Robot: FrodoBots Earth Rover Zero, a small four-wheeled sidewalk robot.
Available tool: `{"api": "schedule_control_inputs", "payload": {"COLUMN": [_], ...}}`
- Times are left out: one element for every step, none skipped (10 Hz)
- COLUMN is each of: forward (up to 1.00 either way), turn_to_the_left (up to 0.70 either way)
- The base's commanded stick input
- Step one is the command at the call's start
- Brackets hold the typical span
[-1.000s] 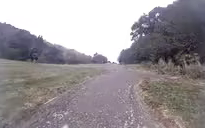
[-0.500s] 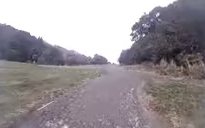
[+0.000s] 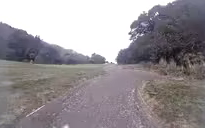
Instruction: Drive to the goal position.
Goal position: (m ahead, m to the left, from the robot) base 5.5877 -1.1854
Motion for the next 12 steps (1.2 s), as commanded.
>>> {"api": "schedule_control_inputs", "payload": {"forward": [0.45, 0.45, 0.45, 0.45, 0.45, 0.45, 0.45, 0.45, 0.45, 0.45, 0.45, 0.45], "turn_to_the_left": [-0.27, -0.27, -0.27, -0.27, -0.27, -0.27, -0.27, -0.27, -0.27, -0.27, -0.27, -0.27]}}
